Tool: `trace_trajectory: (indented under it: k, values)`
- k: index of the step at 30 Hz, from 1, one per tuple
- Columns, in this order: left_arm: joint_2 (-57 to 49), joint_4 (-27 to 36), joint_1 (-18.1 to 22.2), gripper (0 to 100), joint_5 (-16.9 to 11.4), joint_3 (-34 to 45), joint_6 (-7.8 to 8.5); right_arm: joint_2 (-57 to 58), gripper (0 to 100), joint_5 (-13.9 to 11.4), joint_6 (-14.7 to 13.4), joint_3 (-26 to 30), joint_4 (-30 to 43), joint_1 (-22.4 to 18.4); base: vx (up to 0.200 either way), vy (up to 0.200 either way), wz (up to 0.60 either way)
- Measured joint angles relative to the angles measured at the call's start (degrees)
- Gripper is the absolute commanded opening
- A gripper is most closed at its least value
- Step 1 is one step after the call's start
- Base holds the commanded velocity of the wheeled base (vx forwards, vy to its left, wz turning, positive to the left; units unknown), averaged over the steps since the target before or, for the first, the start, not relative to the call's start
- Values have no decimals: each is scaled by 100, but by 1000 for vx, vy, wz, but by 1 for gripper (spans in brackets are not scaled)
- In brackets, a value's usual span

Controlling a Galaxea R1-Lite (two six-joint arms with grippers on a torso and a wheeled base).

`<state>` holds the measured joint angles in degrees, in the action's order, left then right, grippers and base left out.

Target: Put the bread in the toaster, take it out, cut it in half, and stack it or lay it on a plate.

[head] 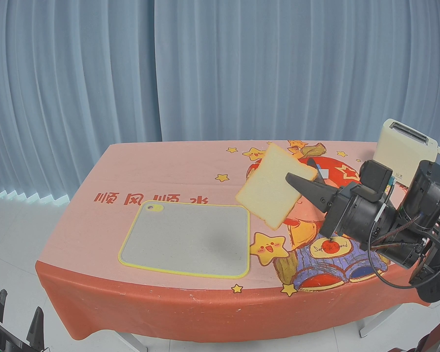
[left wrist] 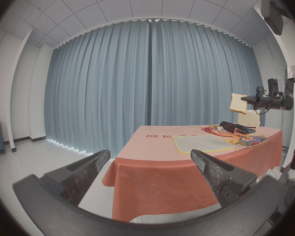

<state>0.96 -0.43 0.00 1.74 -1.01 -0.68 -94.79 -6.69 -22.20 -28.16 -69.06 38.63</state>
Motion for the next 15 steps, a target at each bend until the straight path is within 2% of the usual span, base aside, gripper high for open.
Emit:
trace_trajectory:
  k: [9,15]
  values:
    - [0,0,0,100,0,0,0,-146,0,16,-714,-119,0,48,0,0,0]
    - [0,0,0,100,0,0,0,-457,0,475,-1385,-356,-5,152,0,0,0]
